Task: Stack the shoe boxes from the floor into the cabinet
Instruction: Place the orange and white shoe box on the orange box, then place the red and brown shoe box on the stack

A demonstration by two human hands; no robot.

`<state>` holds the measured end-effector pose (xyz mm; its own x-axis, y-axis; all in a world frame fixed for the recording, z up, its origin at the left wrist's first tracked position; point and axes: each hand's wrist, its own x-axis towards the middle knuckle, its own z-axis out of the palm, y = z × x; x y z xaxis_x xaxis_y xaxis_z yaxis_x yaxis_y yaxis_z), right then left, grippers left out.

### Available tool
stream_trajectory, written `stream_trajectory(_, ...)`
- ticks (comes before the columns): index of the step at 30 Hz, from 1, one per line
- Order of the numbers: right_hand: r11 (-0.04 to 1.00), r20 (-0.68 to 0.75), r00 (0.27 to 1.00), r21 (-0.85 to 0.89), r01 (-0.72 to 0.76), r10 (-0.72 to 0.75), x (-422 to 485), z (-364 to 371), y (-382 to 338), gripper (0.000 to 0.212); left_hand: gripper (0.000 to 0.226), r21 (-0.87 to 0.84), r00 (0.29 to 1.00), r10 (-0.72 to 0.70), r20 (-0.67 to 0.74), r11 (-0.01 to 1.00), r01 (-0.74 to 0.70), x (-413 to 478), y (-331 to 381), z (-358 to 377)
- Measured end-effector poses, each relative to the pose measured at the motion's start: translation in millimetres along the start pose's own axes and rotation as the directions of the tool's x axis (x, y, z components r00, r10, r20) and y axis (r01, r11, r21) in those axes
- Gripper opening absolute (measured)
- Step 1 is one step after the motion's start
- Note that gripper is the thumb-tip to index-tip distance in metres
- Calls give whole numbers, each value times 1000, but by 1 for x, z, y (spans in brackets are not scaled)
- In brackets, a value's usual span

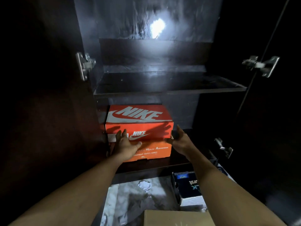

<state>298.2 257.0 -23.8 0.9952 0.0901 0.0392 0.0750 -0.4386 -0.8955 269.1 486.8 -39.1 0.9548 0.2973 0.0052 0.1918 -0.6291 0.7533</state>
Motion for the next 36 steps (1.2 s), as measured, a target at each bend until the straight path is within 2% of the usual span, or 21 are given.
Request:
stream_trajectory(2,999,-17,999,-20,-29,28,-22,-18,-21,72,98,33,997,36,66,999,-38,-24,18,-12)
stream_trajectory(5,994,-86,996,-98,-44,35,-53,-48,-49,69,96,84,985,136,110,986,-146,-68,51,-34)
stream_trajectory(6,993,-66,997,-104,-49,42,-65,-63,-57,69,95,81,979,160,127,982,-171,-85,64,-42)
stream_trajectory(7,989,-63,997,-136,-63,55,-89,-76,-75,64,94,81,973,176,150,978,-190,-104,77,-50)
stream_trajectory(9,984,-99,988,-118,-131,119,-137,-91,-112,42,86,64,961,211,181,972,-225,-144,104,-65)
stream_trajectory(10,981,-104,987,-134,-137,124,-158,-100,-122,45,81,49,953,233,195,968,-246,-165,115,-71)
stream_trajectory(12,950,-154,987,-297,-96,51,-207,-112,-129,70,67,43,930,282,235,953,-300,-206,129,-77)
stream_trajectory(14,933,-151,985,-334,-132,85,-256,-120,-124,84,63,45,906,321,277,937,-346,-245,134,-76)
stream_trajectory(18,888,-181,971,-405,-216,154,-346,-136,-103,86,82,37,867,312,389,935,-353,-305,138,-64)
stream_trajectory(21,848,-225,950,-439,-296,215,-396,-148,-79,84,79,68,808,334,486,907,-415,-344,137,-44)
stream_trajectory(23,822,-265,931,-448,-350,252,-423,-157,-63,83,74,130,773,396,496,846,-517,-367,137,-27)
stream_trajectory(26,781,-337,884,-431,-451,325,-466,-168,-52,82,68,162,672,502,545,723,-671,-397,152,-4)
stream_trajectory(28,753,-403,840,-406,-519,362,-497,-178,-45,77,68,72,583,565,583,679,-730,-418,171,12)
stream_trajectory(30,717,-466,794,-386,-580,391,-525,-190,-33,82,64,-2,504,617,604,633,-774,-438,186,30)
stream_trajectory(32,677,-521,735,-350,-647,433,-555,-203,-18,86,57,-39,423,641,640,577,-816,-458,194,51)
stream_trajectory(36,619,-613,606,-229,-751,507,-620,-222,10,83,62,-97,262,660,705,455,-885,-493,205,93)
